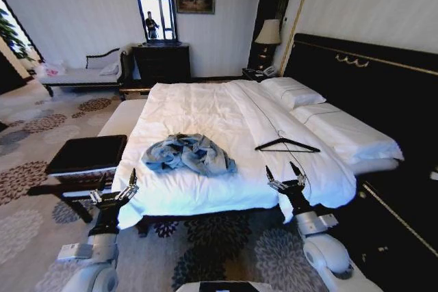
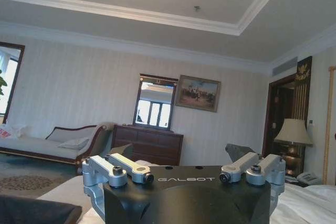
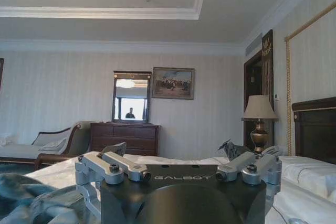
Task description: Pick up the clothes from the bed and hang them on the clothes hanger.
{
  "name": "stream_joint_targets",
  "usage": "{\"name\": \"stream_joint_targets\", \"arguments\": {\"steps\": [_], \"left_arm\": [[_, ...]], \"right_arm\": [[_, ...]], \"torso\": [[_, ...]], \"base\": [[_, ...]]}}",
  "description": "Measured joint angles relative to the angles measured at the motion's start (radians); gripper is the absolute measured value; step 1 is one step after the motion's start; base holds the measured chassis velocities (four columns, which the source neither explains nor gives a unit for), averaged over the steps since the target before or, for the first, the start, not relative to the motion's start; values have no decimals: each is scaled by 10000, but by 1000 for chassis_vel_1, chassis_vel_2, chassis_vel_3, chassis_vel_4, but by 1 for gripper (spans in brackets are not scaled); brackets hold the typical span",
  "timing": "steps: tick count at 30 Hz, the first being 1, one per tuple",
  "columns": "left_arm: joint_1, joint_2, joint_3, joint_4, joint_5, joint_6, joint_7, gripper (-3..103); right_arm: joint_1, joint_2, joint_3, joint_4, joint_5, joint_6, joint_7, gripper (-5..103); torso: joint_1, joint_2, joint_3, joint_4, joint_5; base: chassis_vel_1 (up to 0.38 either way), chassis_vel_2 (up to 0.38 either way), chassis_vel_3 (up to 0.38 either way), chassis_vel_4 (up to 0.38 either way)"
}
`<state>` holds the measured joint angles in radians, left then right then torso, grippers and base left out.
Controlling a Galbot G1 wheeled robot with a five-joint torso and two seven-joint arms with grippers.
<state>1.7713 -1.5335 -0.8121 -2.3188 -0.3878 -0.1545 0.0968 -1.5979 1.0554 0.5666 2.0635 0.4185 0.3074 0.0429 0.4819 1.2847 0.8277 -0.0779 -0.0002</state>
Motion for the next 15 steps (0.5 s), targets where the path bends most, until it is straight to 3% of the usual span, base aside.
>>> {"name": "stream_joint_targets", "arguments": {"steps": [15], "left_arm": [[32, -40, 1, 25, 47, -58, 40, 100]], "right_arm": [[-62, 65, -99, -9, -22, 141, -88, 100]], "torso": [[-3, 1, 0, 0, 2]], "base": [[-249, 256, 257, -265]]}}
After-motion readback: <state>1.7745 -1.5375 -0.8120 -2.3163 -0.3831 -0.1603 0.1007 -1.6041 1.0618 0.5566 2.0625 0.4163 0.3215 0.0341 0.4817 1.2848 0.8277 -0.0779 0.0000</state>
